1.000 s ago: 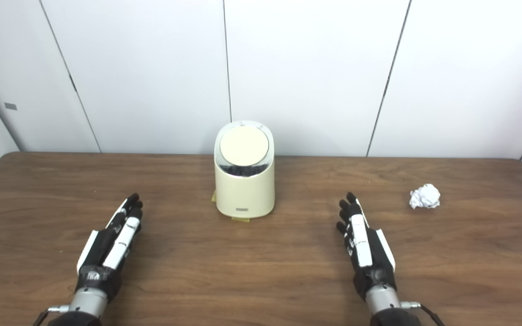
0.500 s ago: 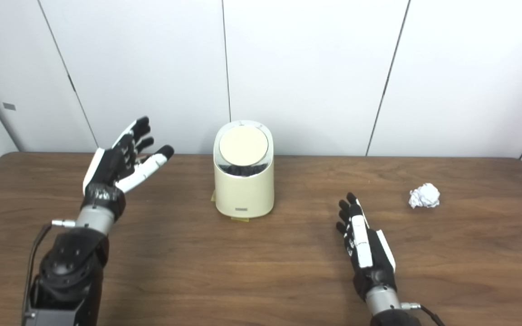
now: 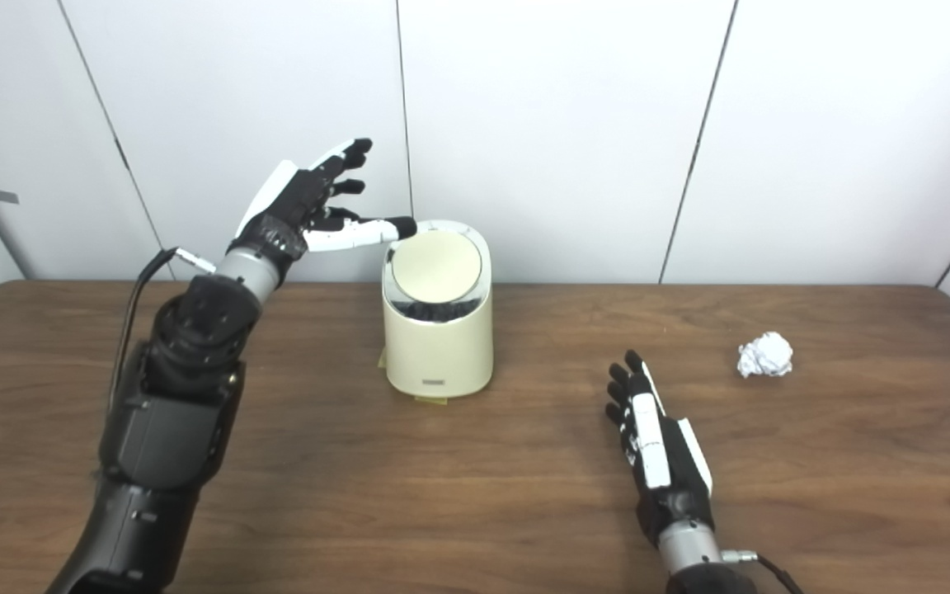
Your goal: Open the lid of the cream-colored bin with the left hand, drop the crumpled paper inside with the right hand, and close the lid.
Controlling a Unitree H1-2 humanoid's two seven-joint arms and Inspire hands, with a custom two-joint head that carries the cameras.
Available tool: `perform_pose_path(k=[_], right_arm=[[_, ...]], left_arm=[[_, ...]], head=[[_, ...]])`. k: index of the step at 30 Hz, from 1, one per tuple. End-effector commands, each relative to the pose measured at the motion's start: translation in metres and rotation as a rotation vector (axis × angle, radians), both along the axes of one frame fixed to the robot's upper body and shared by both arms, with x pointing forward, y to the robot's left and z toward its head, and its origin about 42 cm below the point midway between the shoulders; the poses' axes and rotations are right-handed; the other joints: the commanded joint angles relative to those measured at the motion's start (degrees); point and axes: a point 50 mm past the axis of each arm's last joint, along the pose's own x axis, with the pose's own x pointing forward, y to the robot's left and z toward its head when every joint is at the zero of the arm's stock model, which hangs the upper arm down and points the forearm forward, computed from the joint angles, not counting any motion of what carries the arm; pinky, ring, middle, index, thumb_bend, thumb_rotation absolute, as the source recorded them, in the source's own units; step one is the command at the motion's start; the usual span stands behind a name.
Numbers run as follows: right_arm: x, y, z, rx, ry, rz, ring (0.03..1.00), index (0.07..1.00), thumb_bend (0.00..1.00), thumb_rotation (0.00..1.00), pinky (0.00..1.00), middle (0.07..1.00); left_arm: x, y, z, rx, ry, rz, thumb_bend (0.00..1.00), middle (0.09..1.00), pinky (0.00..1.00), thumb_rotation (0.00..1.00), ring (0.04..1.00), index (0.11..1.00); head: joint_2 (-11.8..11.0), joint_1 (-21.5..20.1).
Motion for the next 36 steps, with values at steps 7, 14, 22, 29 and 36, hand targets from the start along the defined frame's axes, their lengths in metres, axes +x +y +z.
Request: perform_pose_path(k=[7, 14, 22, 29, 36], right_arm=[[0.008, 0.004, 0.005, -0.001, -0.023, -0.01, 0.965, 1.0, 0.55, 1.0, 0.98, 0.964], [0.01, 0.007, 0.006, 0.017, -0.026, -0.014, 0.97, 1.0, 0.57, 1.0, 0.99, 0.965], [0.01, 0.007, 0.008, 0.023, -0.031, -0.012, 0.974, 1.0, 0.58, 1.0, 1.0, 0.965], [0.009, 0.008, 0.011, 0.032, -0.033, -0.013, 0.982, 1.0, 0.59, 1.0, 0.99, 0.971], [0.008, 0.011, 0.015, 0.039, -0.049, -0.007, 0.985, 1.0, 0.61, 1.0, 1.0, 0.968]], left_arm=[[0.038, -0.023, 0.056, 0.184, -0.004, -0.028, 0.92, 0.989, 0.85, 0.25, 0.968, 1.0], [0.047, -0.039, 0.061, 0.274, 0.023, -0.025, 0.92, 1.0, 0.93, 0.11, 1.0, 1.0], [0.048, -0.049, 0.06, 0.521, -0.049, -0.001, 0.96, 0.998, 0.66, 0.17, 0.933, 0.972], [0.044, -0.051, 0.057, 0.586, -0.088, -0.001, 0.97, 1.0, 0.71, 0.19, 0.948, 0.985], [0.042, -0.047, 0.051, 0.673, -0.119, -0.01, 0.96, 1.0, 0.79, 0.18, 0.973, 0.988]], head=[[-0.22, 0.1], [-0.09, 0.31], [0.35, 0.53], [0.87, 0.72], [1.08, 0.61]])
